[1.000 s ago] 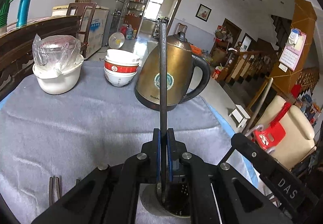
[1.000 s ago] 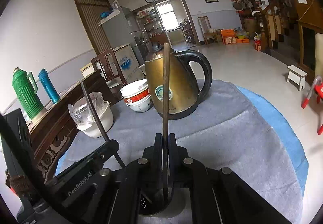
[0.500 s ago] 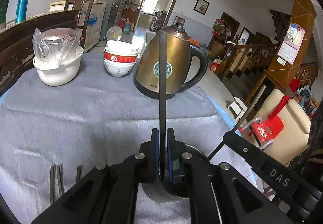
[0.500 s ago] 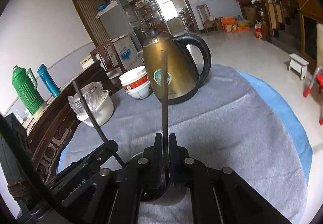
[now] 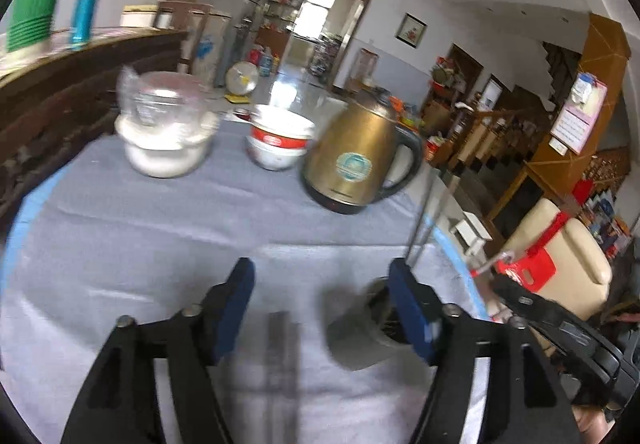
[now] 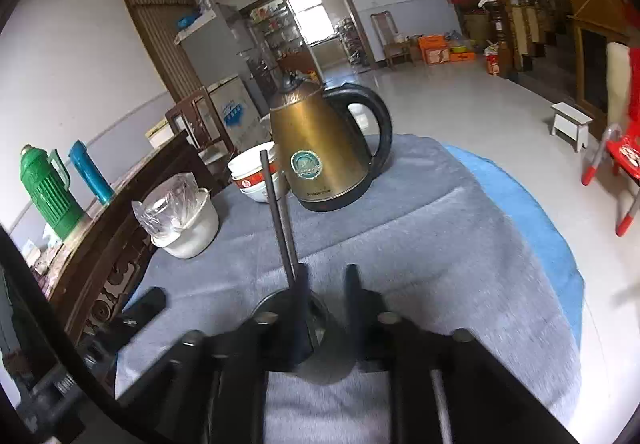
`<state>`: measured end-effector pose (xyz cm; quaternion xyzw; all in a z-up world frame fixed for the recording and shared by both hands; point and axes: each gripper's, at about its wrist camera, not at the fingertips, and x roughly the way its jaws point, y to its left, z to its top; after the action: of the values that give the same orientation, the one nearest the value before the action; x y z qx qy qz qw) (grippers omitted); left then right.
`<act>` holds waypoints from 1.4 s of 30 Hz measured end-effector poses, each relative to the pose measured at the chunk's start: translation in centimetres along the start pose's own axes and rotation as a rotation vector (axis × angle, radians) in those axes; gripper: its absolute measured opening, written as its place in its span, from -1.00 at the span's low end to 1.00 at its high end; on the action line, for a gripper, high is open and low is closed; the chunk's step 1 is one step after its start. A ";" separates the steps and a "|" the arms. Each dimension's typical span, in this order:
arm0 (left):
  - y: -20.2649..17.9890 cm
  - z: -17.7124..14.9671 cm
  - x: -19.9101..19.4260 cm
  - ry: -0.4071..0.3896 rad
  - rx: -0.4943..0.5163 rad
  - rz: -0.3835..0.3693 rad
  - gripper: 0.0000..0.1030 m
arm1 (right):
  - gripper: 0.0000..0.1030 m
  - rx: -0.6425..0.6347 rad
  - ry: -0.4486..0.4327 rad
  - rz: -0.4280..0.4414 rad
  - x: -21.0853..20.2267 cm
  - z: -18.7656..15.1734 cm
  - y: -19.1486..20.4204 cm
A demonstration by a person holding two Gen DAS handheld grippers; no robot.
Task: Organize utensils
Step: 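Open both tools to release the chopsticks into the holder cup, then move both open tools back over the remaining chopsticks on the cloth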
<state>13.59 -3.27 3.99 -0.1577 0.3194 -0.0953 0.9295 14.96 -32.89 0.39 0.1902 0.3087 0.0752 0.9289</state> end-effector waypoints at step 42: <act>13.4 -12.1 0.5 0.442 -0.011 0.475 0.62 | 0.56 -0.093 0.456 -0.037 5.6 -13.8 3.3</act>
<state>7.50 6.31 -10.07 -0.0594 0.5421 0.0938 0.8330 11.04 -24.17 -11.56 0.1194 0.5103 0.1136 0.8441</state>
